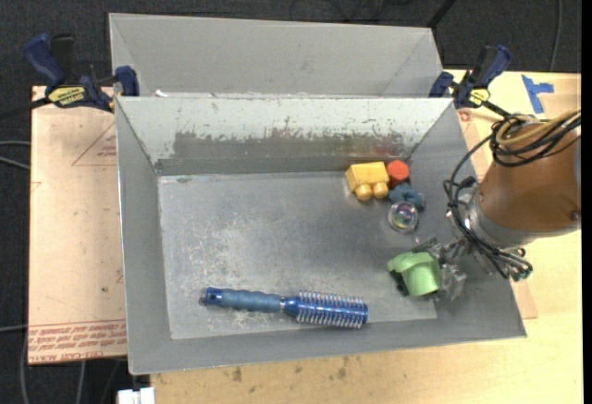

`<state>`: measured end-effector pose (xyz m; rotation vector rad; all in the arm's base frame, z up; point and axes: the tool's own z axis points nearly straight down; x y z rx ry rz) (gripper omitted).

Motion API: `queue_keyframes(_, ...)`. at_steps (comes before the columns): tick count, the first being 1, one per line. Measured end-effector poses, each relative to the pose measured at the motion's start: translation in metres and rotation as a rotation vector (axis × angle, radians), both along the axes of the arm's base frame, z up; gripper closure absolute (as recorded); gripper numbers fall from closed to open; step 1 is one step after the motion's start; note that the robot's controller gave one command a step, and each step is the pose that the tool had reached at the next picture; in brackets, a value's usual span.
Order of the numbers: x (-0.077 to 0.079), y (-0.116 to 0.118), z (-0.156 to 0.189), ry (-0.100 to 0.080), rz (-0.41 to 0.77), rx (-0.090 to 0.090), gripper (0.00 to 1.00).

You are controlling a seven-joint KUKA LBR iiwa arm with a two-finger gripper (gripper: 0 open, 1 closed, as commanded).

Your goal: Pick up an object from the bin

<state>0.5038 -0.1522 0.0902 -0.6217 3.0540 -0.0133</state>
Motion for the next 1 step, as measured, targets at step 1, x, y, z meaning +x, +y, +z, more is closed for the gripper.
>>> queue_keyframes(1,-0.0040,-0.0019,0.1065,0.015,0.000,0.001,1.00)
